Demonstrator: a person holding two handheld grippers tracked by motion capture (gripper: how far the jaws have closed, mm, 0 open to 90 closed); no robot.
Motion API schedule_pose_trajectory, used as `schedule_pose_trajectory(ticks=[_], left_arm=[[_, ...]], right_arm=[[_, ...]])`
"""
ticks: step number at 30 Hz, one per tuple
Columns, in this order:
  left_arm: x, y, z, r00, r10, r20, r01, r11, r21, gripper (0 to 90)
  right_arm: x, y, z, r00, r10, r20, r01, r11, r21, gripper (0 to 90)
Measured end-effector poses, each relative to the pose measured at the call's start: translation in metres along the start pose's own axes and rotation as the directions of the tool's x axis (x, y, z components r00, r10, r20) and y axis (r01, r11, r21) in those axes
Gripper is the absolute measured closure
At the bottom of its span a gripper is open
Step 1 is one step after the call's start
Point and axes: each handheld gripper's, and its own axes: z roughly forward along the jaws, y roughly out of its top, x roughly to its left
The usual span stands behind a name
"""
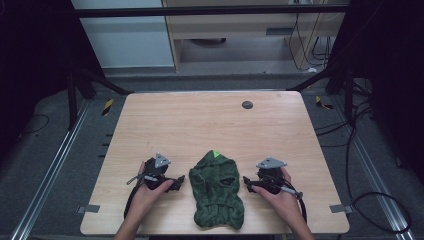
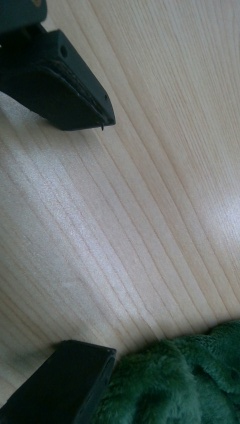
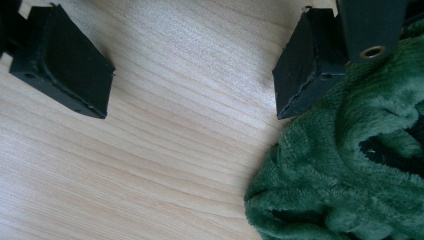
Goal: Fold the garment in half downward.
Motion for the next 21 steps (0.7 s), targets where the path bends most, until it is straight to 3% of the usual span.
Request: schedule_pose_trajectory(ticks=[12,17,18,19,21], left_arm=[[-0.0009,0.0001,-0.0002,1.0000,0.003,-0.004,-0.003,1.0000,-0.003,0.5],[-0.0008,0.0008,-0.0035,0.9998,-0.004,0.018,0.005,0.9996,-0.029,6.4],[-0.0008,0.0008,-0.0035,0.9998,-0.004,0.018,0.005,0.9996,-0.029,12.4],[-0.0008,0.0013,-0.0040,0.9994,-0.022,0.026,0.023,0.9990,-0.038,12.4],[-0.0005,0.0041,-0.0059,0.9997,-0.010,0.023,0.011,0.9998,-0.016,14.4]], right_arm=[[0.0007,-0.0009,-0.0013,1.0000,0.003,0.001,-0.003,1.000,0.001,16.5],[0.0016,-0.0018,-0.0025,0.9999,0.004,0.016,-0.004,1.000,-0.001,17.5],[0.0016,-0.0018,-0.0025,0.9999,0.004,0.016,-0.004,1.000,-0.001,17.5],[0.0026,-0.0014,-0.0032,0.9999,0.006,0.016,-0.006,1.000,0.002,21.2],[0.0030,0.0011,-0.0063,0.9999,-0.013,0.003,0.013,1.000,0.022,29.1]])
